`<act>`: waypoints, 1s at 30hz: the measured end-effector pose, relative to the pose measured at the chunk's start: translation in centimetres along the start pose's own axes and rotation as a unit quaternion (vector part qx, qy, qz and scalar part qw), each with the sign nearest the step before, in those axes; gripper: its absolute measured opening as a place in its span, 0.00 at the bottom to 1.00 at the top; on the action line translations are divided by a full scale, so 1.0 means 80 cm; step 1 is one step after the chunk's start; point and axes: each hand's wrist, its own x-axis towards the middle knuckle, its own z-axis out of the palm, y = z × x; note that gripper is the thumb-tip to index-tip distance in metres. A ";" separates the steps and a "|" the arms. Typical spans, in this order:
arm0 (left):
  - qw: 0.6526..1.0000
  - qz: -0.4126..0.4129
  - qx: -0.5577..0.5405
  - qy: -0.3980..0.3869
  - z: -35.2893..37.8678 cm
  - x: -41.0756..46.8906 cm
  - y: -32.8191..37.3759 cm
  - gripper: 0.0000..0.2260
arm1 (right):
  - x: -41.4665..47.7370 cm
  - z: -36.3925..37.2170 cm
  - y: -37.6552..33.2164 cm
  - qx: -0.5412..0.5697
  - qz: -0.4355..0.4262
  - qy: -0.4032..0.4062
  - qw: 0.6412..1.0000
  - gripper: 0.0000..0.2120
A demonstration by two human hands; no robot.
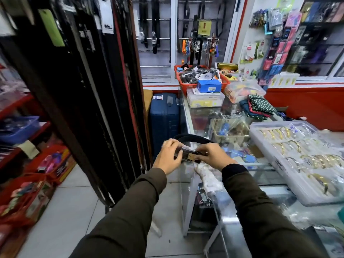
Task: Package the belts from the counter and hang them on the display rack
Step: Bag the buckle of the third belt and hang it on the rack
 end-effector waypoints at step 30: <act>0.823 -0.125 -0.444 0.332 -0.277 -0.045 0.064 0.14 | 0.053 -0.062 -0.277 0.528 -0.167 0.000 0.833 0.11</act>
